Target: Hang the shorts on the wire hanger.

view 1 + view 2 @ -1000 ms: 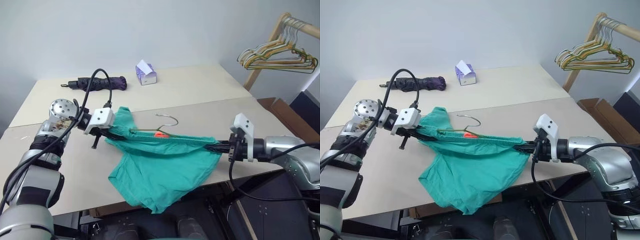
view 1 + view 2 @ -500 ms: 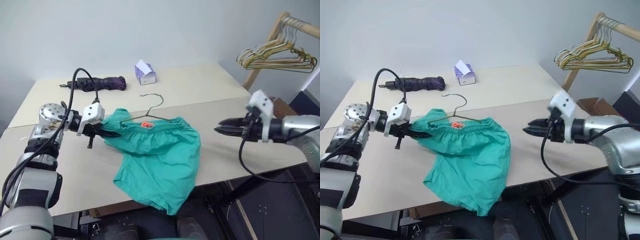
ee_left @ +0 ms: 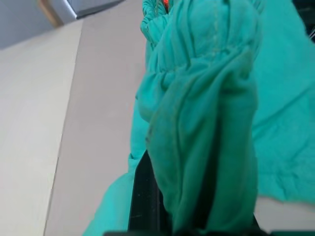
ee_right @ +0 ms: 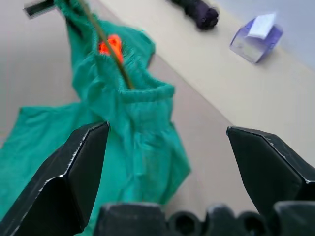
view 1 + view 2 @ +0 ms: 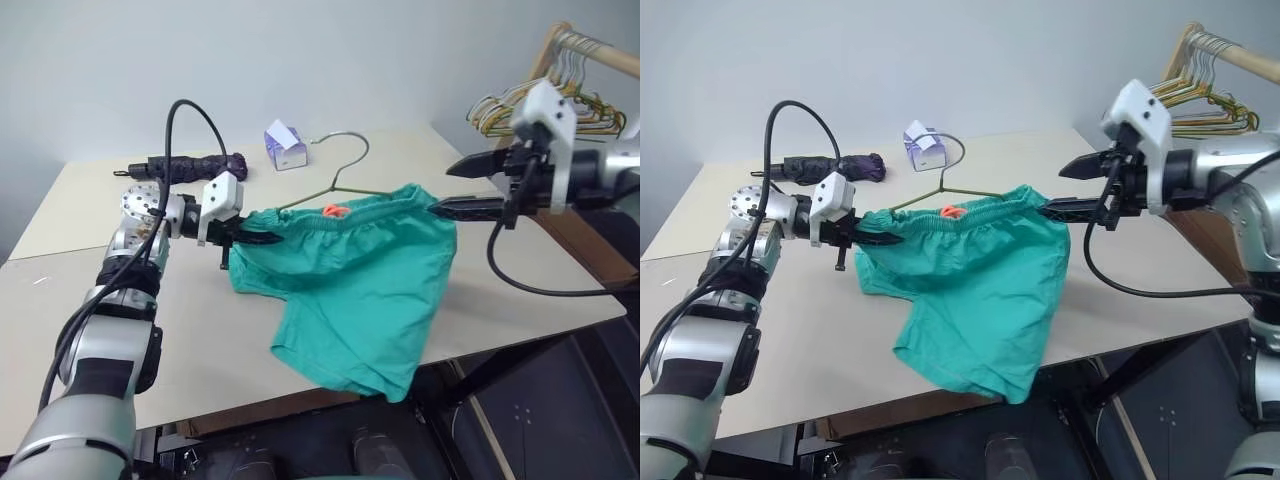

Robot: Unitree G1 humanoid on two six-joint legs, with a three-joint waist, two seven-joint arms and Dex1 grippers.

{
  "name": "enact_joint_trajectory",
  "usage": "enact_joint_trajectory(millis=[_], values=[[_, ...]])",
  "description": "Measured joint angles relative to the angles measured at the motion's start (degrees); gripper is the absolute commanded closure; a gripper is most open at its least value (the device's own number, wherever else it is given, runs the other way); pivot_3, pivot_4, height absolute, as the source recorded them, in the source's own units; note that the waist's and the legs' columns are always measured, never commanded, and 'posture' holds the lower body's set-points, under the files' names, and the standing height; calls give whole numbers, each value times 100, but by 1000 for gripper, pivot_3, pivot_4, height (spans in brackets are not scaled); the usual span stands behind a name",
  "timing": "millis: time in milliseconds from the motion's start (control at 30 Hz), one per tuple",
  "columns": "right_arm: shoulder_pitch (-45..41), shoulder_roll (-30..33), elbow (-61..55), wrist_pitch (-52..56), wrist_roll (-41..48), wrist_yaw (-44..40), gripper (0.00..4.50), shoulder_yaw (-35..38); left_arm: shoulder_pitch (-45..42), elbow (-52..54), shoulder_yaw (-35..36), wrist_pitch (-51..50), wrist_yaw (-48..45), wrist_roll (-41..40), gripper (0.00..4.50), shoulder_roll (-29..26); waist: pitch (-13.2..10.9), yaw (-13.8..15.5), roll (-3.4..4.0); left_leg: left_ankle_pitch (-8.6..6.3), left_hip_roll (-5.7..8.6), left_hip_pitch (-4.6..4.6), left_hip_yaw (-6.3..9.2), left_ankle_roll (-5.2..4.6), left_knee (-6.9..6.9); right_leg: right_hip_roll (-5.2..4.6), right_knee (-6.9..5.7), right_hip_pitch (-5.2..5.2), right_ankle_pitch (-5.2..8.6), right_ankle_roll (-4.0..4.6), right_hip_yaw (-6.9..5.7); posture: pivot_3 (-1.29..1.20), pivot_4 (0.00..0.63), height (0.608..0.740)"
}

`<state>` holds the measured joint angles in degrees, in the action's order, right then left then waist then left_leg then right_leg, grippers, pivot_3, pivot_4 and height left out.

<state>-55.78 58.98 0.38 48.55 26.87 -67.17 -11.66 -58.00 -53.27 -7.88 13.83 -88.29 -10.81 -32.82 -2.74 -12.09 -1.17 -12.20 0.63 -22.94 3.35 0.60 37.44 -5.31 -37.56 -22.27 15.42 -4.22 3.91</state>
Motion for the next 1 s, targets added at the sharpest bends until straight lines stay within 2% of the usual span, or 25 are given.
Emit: enact_joint_trajectory(millis=[100, 200, 433, 467, 600, 667, 833, 1000], values=[[-419, -213, 358, -46, -658, -228, 40, -796, -21, -97, 10, 18, 3, 62, 4500, 156, 0, -69, 0, 0, 0, -1, 2, 0, 0, 1, -4, -4, 0, 0, 0, -203, 0, 740], [-580, -504, 743, -162, -1046, -327, 526, -1132, -29, -130, 10, 34, -5, 116, 4500, 250, 0, -123, 0, 0, 2, -11, 9, 0, 1, -2, -7, -13, 0, 0, -2, -197, 0, 740], [-674, -685, 979, -249, -1298, -492, 2845, -1187, -30, -135, 21, 104, -17, 174, 4500, 287, 0, -157, 0, 1, 14, -21, 67, 1, 5, -12, -15, -24, 0, 0, -3, -200, 0, 740], [-674, -686, 978, -249, -1310, -510, 2982, -1186, -30, -135, 23, 107, -20, 174, 4500, 287, 0, -157, 1, 1, 16, -21, 71, 0, 5, -12, -16, -23, 0, 0, -4, -200, 0, 740], [-646, -688, 889, -243, -1283, -595, 4114, -1109, -32, -143, 33, 120, -51, 174, 4500, 278, 0, -160, 1, 1, 22, -20, 86, 0, 5, -13, -17, -22, 1, -2, -10, -204, 0, 740], [-593, -688, 790, -210, -1214, -639, 4409, -1032, -51, -168, 39, 121, -77, 175, 4500, 270, 0, -164, 1, 1, 23, -22, 91, 0, 5, -14, -17, -23, 2, -3, -13, -208, 0, 740], [-261, -672, 387, 209, -977, -624, 4500, -634, -317, -244, 46, 109, -230, 234, 3159, 276, 0, -164, 1, 1, 33, -24, 103, 1, 8, -22, -17, -18, 3, -6, -22, -220, 0, 740], [403, -510, -185, 798, -606, -364, 4500, 42, -464, -366, 234, 140, -80, 239, 1594, 195, 0, -169, 1, 1, 33, -25, 108, 1, 9, -23, -18, -18, 4, -7, -26, -221, 0, 740]])
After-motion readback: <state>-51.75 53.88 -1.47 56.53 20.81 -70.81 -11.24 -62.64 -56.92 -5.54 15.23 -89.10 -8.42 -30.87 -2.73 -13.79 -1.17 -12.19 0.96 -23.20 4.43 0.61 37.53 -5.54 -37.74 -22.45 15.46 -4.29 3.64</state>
